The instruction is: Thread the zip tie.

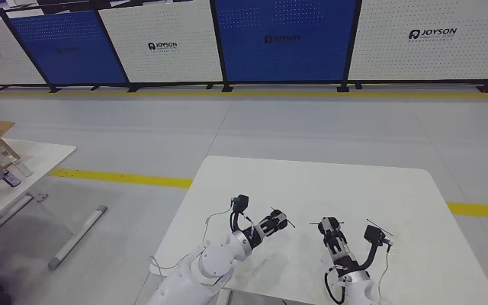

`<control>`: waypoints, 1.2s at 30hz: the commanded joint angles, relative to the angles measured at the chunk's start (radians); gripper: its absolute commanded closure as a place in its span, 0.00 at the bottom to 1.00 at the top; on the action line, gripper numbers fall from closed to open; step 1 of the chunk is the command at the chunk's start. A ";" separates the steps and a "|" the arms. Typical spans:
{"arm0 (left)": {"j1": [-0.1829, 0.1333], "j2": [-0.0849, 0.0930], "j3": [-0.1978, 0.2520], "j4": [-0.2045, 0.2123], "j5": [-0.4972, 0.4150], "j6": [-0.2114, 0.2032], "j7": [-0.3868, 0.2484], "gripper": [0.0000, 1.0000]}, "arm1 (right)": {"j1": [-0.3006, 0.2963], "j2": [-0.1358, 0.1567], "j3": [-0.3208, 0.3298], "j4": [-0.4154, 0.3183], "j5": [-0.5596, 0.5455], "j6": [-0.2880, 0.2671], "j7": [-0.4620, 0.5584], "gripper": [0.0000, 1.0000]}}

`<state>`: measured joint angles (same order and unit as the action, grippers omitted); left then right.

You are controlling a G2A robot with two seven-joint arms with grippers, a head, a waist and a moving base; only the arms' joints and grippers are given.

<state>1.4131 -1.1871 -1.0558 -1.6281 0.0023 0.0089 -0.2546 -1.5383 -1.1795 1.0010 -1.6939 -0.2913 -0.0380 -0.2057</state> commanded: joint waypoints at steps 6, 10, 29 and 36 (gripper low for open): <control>0.000 0.000 -0.001 0.001 -0.006 0.002 -0.004 1.00 | 0.000 0.000 0.000 0.000 0.000 0.000 0.001 1.00; -0.001 -0.001 -0.002 0.004 -0.016 0.004 0.002 1.00 | 0.000 0.000 0.000 0.000 0.000 0.000 0.001 1.00; -0.043 -0.002 -0.051 0.100 -0.177 -0.017 -0.081 1.00 | -0.002 0.000 0.000 -0.004 0.006 -0.004 0.005 1.00; -0.043 -0.002 -0.051 0.100 -0.177 -0.017 -0.081 1.00 | -0.056 -0.005 0.013 -0.017 0.046 -0.069 0.008 1.00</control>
<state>1.3698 -1.1893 -1.1065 -1.5286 -0.1742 -0.0084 -0.3355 -1.5912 -1.1828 1.0198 -1.7158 -0.2454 -0.1009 -0.2028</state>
